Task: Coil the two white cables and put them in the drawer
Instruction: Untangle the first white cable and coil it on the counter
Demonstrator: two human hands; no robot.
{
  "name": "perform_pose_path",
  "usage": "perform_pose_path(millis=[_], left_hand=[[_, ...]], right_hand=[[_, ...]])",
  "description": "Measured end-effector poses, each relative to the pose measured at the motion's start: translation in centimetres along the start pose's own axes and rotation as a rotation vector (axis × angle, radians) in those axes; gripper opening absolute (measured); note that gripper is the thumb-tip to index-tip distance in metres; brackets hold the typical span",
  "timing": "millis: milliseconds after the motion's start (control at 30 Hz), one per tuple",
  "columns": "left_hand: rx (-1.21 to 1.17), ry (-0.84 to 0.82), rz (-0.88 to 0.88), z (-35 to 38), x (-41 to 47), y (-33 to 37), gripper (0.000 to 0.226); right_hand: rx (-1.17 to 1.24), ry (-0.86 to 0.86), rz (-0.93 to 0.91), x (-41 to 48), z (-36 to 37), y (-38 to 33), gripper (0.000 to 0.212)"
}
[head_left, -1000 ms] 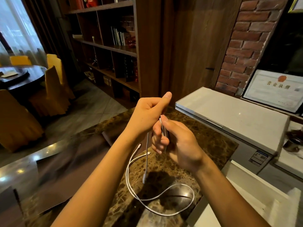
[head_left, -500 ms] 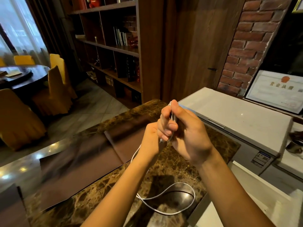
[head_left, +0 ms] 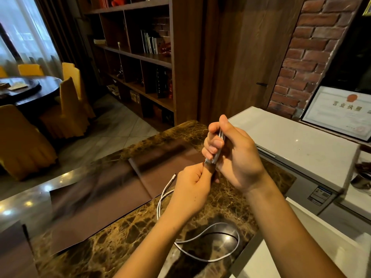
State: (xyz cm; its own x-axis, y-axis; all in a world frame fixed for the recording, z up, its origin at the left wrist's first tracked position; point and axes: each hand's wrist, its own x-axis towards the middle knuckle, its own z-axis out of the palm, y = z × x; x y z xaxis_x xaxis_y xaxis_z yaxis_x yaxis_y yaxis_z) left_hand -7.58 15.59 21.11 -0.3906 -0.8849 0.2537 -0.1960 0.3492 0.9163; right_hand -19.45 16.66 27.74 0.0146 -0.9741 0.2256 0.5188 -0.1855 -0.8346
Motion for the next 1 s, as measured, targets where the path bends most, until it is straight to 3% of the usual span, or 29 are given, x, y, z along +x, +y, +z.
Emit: perform_pose_path(millis=[133, 267, 500, 633, 767, 867, 1000], left_hand=[[0.299, -0.133, 0.13, -0.4, -1.1, 1.1, 0.033], [0.518, -0.186, 0.191, -2.2, -1.0, 2.0, 0.043], [0.745, -0.258, 0.298, -4.6, -0.3, 4.3, 0.04], [0.826, -0.234, 0.362, -5.5, 0.5, 5.2, 0.054], [0.796, -0.219, 0.432, -6.1, 0.8, 5.4, 0.057], [0.684, -0.113, 0.513, -6.2, 0.9, 5.1, 0.057], [0.503, 0.062, 0.592, -6.0, 1.2, 5.2, 0.052]], right_hand=[[-0.108, 0.076, 0.006, 0.4, -0.8, 0.1, 0.037], [-0.192, 0.04, 0.03, 0.1, -1.7, 1.0, 0.037], [-0.389, 0.024, 0.068, -1.1, -1.8, 2.0, 0.038], [-0.452, 0.026, 0.066, -1.8, -1.4, 2.9, 0.048], [-0.391, 0.04, 0.118, -2.3, -1.5, 3.5, 0.065], [-0.341, 0.031, 0.192, -2.5, -1.1, 4.0, 0.083], [-0.474, 0.066, 0.238, -2.7, -0.6, 5.9, 0.074]])
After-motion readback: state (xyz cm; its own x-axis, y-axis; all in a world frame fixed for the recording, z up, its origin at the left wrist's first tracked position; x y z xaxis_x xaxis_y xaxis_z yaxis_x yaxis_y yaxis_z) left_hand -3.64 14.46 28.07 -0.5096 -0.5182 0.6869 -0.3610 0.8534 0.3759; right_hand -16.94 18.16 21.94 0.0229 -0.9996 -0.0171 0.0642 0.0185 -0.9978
